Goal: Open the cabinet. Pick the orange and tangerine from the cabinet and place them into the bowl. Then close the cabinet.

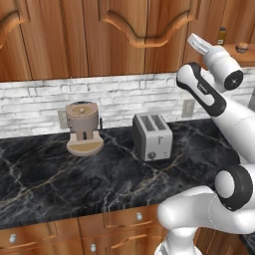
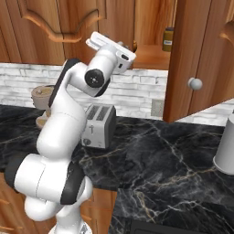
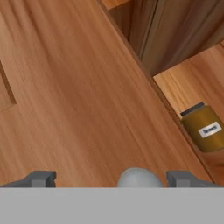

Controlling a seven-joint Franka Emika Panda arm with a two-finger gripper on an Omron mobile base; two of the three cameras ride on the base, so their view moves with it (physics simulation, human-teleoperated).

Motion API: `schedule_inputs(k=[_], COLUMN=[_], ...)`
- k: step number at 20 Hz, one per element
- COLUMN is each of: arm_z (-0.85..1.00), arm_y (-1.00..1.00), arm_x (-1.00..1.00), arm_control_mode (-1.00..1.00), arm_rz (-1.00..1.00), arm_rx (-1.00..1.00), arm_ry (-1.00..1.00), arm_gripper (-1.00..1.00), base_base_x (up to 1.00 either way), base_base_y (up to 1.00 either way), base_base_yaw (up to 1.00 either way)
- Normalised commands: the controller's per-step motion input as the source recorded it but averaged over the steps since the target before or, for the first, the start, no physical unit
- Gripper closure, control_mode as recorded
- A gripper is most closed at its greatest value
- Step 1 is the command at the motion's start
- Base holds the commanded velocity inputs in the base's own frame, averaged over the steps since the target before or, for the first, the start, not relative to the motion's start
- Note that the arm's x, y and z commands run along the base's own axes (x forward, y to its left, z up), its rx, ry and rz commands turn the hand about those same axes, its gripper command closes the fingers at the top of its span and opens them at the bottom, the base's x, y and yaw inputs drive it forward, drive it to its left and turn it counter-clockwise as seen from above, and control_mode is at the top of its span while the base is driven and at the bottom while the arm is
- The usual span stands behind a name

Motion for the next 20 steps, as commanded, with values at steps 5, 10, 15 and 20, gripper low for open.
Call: schedule_inputs(k=[5, 10, 15, 20], arm_z=[-0.05, -0.39, -0.25, 0.0], arm_y=[-0.55, -0.15, 0.0, 0.0], arm_x=[0.85, 0.99, 0.51, -0.07], arm_control_mode=[-1.0, -1.0, -1.0, -1.0], arm_rz=[0.04, 0.04, 0.0, 0.0], arm_rx=[0.07, 0.01, 0.0, 0.0], arm_ry=[0.0, 0.02, 0.0, 0.0], arm_gripper=[-1.0, 1.0, 1.0, 1.0], base_base_x=[0.0, 0.0, 0.0, 0.0], base_base_y=[0.0, 0.0, 0.0, 0.0], base_base_yaw=[0.0, 0.0, 0.0, 0.0])
